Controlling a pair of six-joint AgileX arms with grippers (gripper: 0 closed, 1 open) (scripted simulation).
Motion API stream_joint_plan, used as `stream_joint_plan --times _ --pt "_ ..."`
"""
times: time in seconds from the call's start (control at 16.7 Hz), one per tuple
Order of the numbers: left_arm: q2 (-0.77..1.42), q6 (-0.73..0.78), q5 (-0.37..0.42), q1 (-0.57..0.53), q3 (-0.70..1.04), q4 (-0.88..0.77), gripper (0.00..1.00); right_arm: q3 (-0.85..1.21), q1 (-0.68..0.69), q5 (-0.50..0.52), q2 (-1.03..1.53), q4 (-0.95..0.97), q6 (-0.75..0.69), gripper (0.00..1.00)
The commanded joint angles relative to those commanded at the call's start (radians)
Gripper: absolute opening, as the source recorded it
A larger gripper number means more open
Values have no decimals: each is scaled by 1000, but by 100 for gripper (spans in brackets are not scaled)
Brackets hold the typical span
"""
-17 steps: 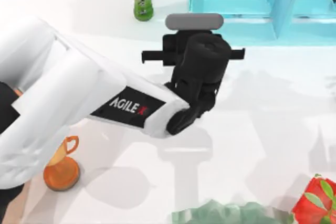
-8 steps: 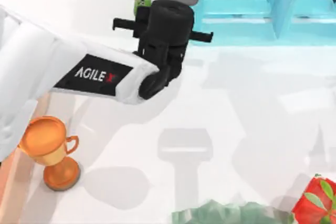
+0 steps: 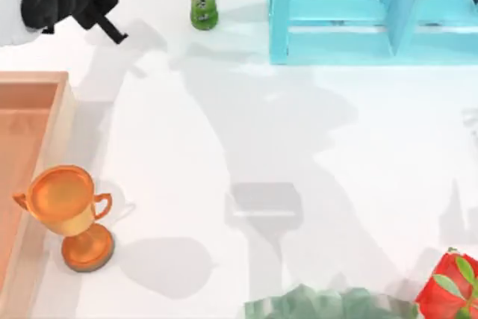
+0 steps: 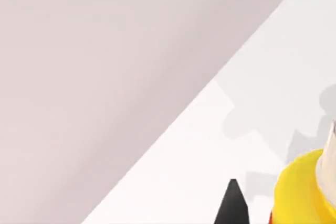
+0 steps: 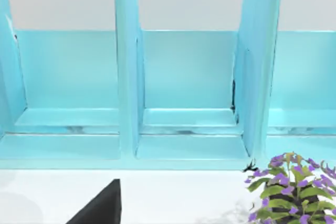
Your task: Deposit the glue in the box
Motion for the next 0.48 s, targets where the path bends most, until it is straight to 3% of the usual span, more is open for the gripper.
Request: stream_joint_plan --times 0.48 --pt "-91 823 638 546 9 -619 0 0 0 0 0 0 0 100"
